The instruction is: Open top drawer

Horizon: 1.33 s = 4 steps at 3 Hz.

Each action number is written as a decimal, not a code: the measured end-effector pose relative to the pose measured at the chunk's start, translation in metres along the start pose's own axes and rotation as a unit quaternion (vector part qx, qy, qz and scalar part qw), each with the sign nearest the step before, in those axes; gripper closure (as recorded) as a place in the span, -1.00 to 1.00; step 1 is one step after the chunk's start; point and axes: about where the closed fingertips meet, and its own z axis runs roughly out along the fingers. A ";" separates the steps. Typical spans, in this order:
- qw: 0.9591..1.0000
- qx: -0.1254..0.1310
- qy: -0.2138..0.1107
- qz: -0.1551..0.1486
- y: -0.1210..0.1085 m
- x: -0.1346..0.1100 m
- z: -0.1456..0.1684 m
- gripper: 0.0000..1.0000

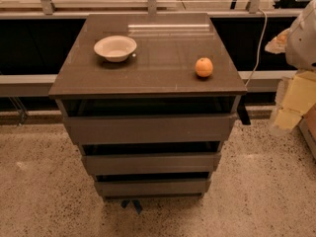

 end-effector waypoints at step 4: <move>0.992 0.080 0.053 -0.087 0.008 -0.005 0.136 -1.00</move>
Offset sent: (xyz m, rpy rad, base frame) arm 0.0532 0.0170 -0.0488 -0.0774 -0.0896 -0.0474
